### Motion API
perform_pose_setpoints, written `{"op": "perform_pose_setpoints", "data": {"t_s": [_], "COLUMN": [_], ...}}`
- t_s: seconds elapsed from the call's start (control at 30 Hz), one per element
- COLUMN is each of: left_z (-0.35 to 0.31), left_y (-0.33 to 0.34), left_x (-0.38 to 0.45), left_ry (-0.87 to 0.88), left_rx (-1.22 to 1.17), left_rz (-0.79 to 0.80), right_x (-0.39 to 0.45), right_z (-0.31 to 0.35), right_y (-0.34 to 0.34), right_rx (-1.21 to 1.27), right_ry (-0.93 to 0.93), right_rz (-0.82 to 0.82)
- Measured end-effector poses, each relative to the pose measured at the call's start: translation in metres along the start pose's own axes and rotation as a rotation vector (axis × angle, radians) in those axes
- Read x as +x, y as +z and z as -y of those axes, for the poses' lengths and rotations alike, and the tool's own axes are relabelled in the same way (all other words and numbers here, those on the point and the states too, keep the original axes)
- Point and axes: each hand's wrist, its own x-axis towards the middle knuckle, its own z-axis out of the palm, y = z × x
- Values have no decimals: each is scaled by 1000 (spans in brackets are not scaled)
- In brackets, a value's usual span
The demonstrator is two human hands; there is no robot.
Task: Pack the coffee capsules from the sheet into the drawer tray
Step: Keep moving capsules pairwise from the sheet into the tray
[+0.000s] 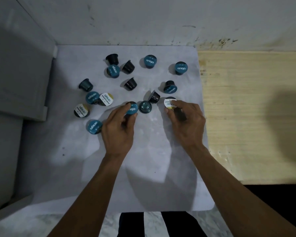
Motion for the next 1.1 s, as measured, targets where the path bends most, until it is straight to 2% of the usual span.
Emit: {"op": "perform_pose_setpoints", "data": {"t_s": [0.17, 0.33, 0.67, 0.83, 1.1], "left_z": [-30, -75, -131, -110, -24], "left_y": [-18, -59, -211, -304, -466], "left_x": [-6, -12, -29, -47, -81], "left_ry": [-7, -13, 15, 42, 8], "left_rx": [-72, -63, 24, 77, 149], "left_rz": [-29, -102, -182, -181, -93], "right_x": [-7, -9, -27, -63, -149], "right_z": [22, 76, 220, 286, 394], "right_y": [-21, -51, -77, -54, 6], "right_rx": [24, 112, 260, 283, 301], "right_ry": [-23, -99, -208, -205, -166], "right_rz": [49, 77, 144, 243, 401]}}
